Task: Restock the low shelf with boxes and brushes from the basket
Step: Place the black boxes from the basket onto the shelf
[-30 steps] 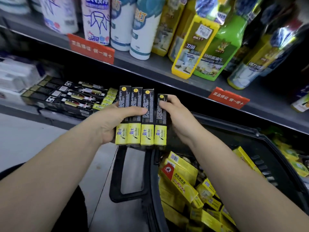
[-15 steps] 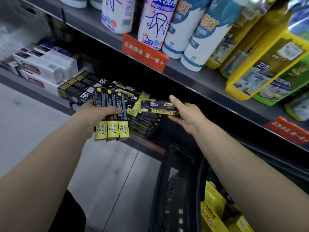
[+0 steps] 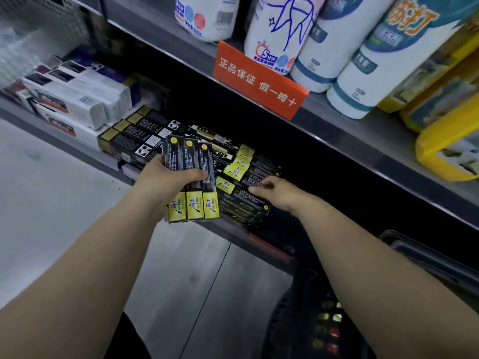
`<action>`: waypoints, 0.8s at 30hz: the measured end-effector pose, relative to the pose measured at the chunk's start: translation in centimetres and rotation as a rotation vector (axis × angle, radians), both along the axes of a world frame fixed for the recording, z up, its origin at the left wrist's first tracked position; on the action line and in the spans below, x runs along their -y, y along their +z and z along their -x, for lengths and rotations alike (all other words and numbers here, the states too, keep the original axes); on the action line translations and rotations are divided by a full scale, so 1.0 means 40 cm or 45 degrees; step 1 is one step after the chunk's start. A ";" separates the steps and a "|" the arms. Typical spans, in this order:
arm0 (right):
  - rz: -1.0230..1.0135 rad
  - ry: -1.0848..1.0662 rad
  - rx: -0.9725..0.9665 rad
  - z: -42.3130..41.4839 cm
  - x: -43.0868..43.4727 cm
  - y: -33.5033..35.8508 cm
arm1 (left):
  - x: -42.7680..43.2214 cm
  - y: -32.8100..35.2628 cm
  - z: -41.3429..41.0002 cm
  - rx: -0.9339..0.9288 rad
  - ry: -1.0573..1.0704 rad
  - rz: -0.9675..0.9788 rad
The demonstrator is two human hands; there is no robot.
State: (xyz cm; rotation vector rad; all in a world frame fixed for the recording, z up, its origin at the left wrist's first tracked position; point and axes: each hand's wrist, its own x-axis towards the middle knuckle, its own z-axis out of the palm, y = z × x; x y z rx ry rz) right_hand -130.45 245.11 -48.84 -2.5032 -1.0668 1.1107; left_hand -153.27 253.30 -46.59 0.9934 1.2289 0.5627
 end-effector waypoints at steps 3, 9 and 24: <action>0.102 0.208 0.048 0.008 -0.003 0.013 | -0.011 -0.014 -0.019 -0.005 -0.018 0.006; 0.128 0.357 0.116 0.019 -0.013 0.010 | -0.019 -0.034 -0.057 0.006 -0.026 0.025; -0.498 -0.170 -0.830 0.108 -0.030 0.127 | 0.022 0.005 -0.092 0.253 -0.449 0.260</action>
